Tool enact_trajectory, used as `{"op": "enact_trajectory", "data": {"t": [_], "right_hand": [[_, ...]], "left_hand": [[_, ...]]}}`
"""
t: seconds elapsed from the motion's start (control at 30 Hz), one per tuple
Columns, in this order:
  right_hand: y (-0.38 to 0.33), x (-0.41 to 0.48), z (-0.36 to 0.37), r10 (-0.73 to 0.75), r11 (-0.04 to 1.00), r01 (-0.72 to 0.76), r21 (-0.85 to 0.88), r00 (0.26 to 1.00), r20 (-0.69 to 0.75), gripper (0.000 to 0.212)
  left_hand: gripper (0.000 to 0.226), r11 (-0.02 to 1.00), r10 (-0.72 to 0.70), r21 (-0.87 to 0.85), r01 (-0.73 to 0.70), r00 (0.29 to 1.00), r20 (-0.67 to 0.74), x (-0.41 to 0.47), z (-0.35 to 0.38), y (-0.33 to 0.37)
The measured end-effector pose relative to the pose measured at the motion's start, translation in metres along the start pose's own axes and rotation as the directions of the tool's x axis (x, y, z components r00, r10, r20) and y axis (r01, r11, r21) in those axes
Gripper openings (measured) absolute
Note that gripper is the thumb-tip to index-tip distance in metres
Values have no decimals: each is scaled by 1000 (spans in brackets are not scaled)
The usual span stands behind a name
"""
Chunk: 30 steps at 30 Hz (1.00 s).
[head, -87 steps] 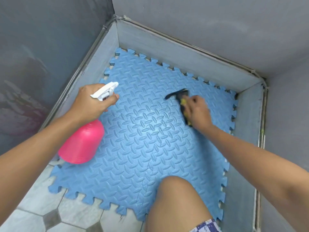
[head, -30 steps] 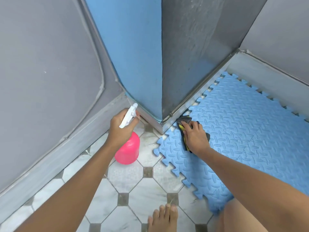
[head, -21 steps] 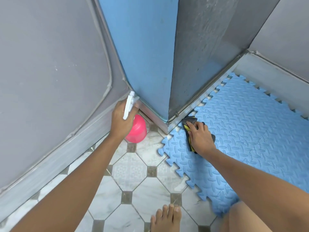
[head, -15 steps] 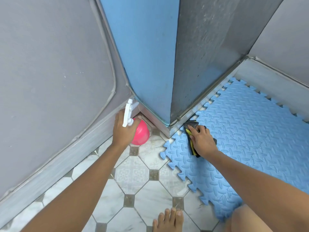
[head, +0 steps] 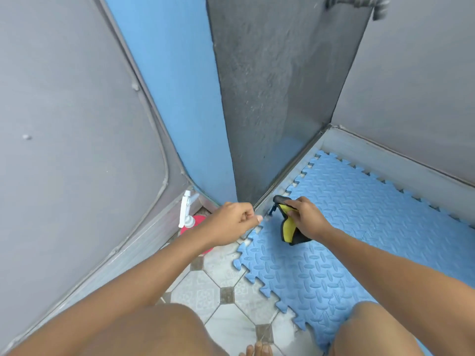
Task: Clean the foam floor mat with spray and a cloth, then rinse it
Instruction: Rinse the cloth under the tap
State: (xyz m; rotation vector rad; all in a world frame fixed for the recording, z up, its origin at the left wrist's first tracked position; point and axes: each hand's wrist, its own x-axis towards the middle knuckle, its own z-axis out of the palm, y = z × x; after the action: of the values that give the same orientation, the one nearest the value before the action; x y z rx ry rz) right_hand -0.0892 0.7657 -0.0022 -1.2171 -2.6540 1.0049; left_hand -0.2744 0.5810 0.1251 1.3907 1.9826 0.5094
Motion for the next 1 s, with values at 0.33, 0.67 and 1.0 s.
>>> {"op": "enact_trajectory", "data": {"t": [0.33,0.67,1.0], "right_hand": [[-57,-29,-255,-8,997,39,65,906,-424,34],[-91,-40,-377,-58,979,161,127,811,-582,32],[-65,-15,-358,6,977,89,191,894,-447,28]], "left_hand": [[23,756,630,275,-594,544,-554,62,-128,268],[34,791,357,611,-13,822,-445,175,-210,398],[34,758,223,652,17,932,-284,206,-202,375]]}}
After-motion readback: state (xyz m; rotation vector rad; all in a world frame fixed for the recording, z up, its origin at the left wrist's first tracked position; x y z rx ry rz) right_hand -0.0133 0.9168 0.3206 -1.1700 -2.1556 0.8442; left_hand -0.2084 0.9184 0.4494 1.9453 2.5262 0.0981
